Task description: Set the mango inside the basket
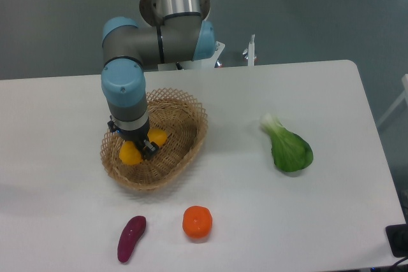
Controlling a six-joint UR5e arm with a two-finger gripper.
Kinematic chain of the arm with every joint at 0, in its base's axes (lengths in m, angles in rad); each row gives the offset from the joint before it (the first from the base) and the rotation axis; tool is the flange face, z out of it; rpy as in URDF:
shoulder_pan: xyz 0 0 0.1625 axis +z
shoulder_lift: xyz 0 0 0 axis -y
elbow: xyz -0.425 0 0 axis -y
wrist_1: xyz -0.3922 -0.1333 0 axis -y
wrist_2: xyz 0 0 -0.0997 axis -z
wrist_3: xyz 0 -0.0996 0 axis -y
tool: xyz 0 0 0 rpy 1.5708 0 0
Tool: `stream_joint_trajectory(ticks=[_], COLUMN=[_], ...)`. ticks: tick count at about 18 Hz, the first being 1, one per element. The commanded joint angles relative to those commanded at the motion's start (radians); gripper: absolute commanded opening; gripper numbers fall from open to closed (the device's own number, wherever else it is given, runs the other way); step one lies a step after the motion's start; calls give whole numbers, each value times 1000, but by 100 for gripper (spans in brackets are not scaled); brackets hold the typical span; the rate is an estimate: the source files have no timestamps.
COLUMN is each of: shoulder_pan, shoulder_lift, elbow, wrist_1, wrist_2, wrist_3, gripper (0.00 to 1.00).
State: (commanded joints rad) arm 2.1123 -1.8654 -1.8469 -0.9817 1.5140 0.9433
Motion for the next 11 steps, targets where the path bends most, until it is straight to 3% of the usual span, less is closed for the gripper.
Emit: stream_joint_trajectory(ticks=[4,11], shoulder_pan=[21,158], shoulder_lift=[8,38], elbow=[3,46], wrist_1=[17,11], wrist_2=[0,3], wrist_3=[8,15], gripper=[100,100])
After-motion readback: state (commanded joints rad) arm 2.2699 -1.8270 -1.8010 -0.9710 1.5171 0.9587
